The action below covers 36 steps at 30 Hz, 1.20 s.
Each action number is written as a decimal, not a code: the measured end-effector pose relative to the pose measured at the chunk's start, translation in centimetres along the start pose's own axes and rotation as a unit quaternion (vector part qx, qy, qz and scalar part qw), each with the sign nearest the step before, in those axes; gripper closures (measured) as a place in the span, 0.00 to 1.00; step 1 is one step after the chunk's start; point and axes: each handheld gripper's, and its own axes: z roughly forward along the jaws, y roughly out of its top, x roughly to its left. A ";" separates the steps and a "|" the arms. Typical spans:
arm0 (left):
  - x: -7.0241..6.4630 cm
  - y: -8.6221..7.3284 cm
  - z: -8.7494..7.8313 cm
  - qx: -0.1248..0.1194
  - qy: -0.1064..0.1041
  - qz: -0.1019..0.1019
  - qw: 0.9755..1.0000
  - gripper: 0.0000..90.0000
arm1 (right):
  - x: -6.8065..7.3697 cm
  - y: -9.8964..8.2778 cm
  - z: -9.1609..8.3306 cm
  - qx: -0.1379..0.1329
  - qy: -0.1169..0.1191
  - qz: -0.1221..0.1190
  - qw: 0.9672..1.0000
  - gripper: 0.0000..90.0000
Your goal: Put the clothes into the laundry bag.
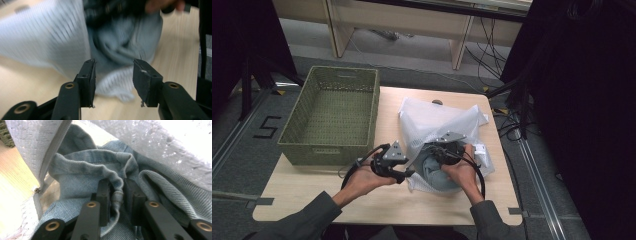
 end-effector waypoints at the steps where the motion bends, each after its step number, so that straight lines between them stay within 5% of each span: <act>1: -0.3 -0.6 0.5 0.010 -0.002 -0.012 1.000 0.51 | 0.0 0.0 0.0 0.000 0.002 0.001 1.000 0.81; 5: -0.6 -1.6 2.5 0.035 0.002 -0.009 0.999 0.44 | 0.1 0.0 -0.1 0.000 0.006 0.005 1.000 0.71; 8: -1.0 -2.0 3.7 0.039 0.000 -0.029 0.999 0.42 | 0.2 0.0 -0.3 0.000 0.014 0.015 1.000 0.67; 12: -1.2 -2.2 4.9 0.053 0.014 -0.019 0.998 0.41 | 0.3 0.0 -0.6 0.007 0.021 0.013 1.000 0.61; 16: -0.9 -2.7 5.7 0.058 0.025 -0.009 0.998 0.51 | 0.6 0.1 -1.0 0.000 0.026 0.019 0.999 0.57; 24: -1.0 -3.1 5.8 0.059 0.019 0.009 0.998 0.88 | 0.8 0.2 -2.7 -0.013 0.043 0.024 0.999 0.52; 31: -0.9 -3.2 5.8 0.052 0.010 0.008 0.999 0.93 | 1.8 0.1 -5.5 -0.049 0.078 0.024 0.996 0.50; 36: -0.9 -3.2 5.7 0.056 0.009 0.009 0.998 0.93 | 2.5 -0.9 -7.0 -0.042 0.084 0.011 0.996 0.48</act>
